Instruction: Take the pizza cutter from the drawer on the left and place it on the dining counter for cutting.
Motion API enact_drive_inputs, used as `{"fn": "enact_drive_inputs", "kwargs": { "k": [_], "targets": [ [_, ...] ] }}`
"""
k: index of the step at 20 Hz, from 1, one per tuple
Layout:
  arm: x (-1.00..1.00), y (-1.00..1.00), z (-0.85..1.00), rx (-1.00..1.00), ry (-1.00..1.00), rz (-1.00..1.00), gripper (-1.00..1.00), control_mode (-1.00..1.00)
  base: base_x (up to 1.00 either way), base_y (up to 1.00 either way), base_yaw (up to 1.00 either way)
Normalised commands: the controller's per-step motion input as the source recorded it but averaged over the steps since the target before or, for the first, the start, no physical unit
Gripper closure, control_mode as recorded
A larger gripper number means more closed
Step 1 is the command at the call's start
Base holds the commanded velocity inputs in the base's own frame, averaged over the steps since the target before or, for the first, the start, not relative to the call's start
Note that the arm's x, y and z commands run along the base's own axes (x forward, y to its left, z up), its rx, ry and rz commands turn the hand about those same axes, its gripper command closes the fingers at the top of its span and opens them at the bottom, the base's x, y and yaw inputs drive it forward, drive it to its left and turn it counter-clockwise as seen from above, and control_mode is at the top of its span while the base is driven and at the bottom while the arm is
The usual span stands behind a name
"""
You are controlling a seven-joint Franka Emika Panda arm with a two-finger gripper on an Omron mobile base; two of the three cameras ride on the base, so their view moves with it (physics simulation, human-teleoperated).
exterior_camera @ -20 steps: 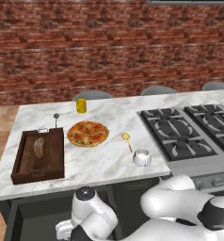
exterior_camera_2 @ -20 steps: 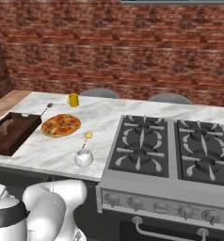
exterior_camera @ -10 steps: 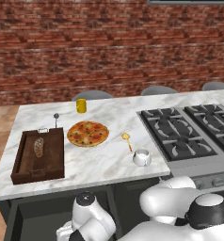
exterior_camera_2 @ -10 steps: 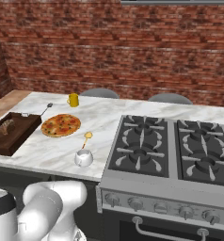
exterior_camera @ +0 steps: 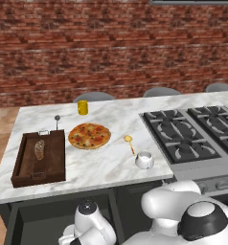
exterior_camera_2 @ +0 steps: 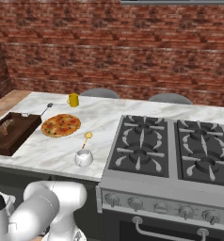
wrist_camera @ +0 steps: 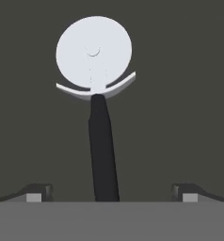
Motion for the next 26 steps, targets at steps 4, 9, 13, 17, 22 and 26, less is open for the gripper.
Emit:
{"fn": "enact_drive_inputs", "kwargs": {
  "k": [4,9,13,17,22,26],
  "targets": [
    [0.0,0.07,-0.23,0.0,0.01,0.0,-1.0,-1.0,0.0,0.0,0.0],
    [0.0,0.13,-0.18,0.0,0.0,0.0,-1.0,-1.0,0.0,0.0,0.0],
    [0.0,0.1,-0.16,0.0,0.0,0.0,-1.0,-1.0,0.0,0.0,0.0],
    [0.0,0.05,-0.14,0.0,0.0,0.0,-1.0,-1.0,0.0,0.0,0.0],
    [0.01,0.01,-0.14,0.0,0.0,0.0,-1.0,-1.0,0.0,0.0,0.0],
    [0.0,0.0,-0.16,0.0,0.0,0.0,-1.0,-1.0,0.0,0.0,0.0]
  ]
}}
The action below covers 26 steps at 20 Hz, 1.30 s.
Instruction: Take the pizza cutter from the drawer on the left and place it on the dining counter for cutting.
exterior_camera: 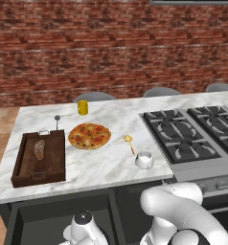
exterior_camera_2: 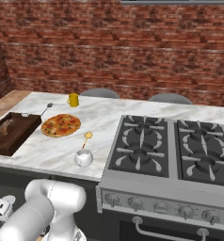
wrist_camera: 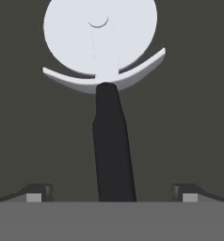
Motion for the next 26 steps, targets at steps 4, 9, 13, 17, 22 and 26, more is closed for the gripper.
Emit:
{"fn": "enact_drive_inputs", "kwargs": {
  "k": [4,9,13,17,22,26],
  "targets": [
    [0.0,0.0,-0.12,0.0,0.0,0.0,-1.0,-1.0,0.0,0.0,0.0],
    [0.0,0.0,-0.07,0.0,0.0,0.0,-1.0,-1.0,0.0,0.0,0.0],
    [0.0,0.0,0.0,0.0,0.0,0.0,-1.0,-1.0,0.0,0.0,0.0],
    [0.0,0.0,0.0,0.0,0.0,0.0,-1.0,-1.0,0.0,0.0,0.0],
    [0.0,0.0,0.0,0.0,0.0,0.0,1.0,-1.0,0.0,0.0,0.0],
    [0.0,0.0,0.0,0.0,0.0,0.0,1.0,-1.0,0.0,0.0,0.0]
  ]
}}
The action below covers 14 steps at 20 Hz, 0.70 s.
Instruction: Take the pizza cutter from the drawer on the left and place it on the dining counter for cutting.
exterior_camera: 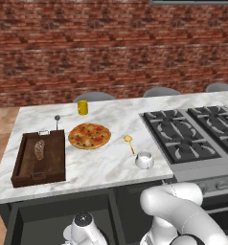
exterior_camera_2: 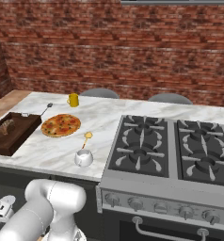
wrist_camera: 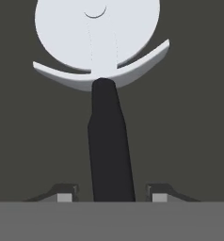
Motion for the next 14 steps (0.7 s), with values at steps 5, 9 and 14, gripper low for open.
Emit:
{"fn": "enact_drive_inputs", "kwargs": {
  "k": [5,9,14],
  "targets": [
    [0.0,0.0,0.0,0.0,0.0,0.0,1.0,-1.0,0.0,0.0,0.0],
    [0.0,0.0,0.0,0.0,0.0,0.0,1.0,-1.0,0.0,0.0,0.0],
    [0.0,0.0,0.06,0.0,0.0,0.0,1.0,-1.0,0.0,0.0,0.0]
  ]
}}
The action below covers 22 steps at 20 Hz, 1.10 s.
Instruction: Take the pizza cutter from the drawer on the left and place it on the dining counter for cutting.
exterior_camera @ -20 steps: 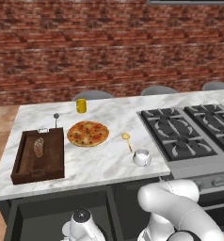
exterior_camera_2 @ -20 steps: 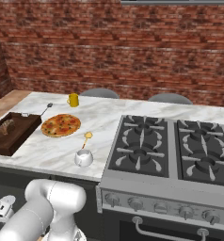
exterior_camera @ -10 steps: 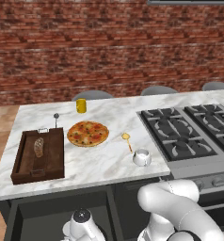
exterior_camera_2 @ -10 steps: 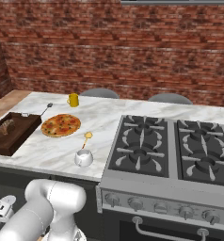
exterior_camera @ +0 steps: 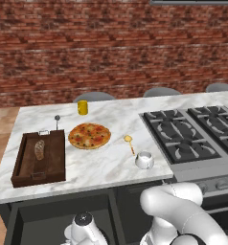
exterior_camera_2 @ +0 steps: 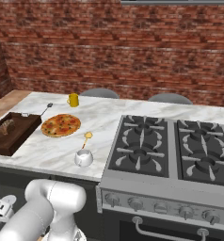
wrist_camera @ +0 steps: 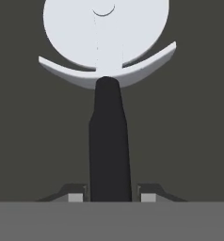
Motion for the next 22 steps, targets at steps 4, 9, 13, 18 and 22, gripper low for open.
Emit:
{"fn": "enact_drive_inputs", "kwargs": {
  "k": [4,9,13,18,22],
  "targets": [
    [-0.28,0.0,0.33,0.0,0.01,0.03,1.0,-1.0,0.0,0.0,0.0],
    [-0.36,0.0,0.52,0.0,0.04,0.0,1.0,-1.0,0.0,0.0,0.0],
    [-0.42,0.0,0.65,0.0,0.0,0.0,1.0,-1.0,0.0,0.0,0.0],
    [-0.5,0.0,0.63,0.0,-0.04,0.0,1.0,-1.0,0.0,0.0,0.0],
    [-0.46,0.0,0.72,0.0,-0.07,0.0,1.0,-1.0,0.0,0.0,0.0]
  ]
}}
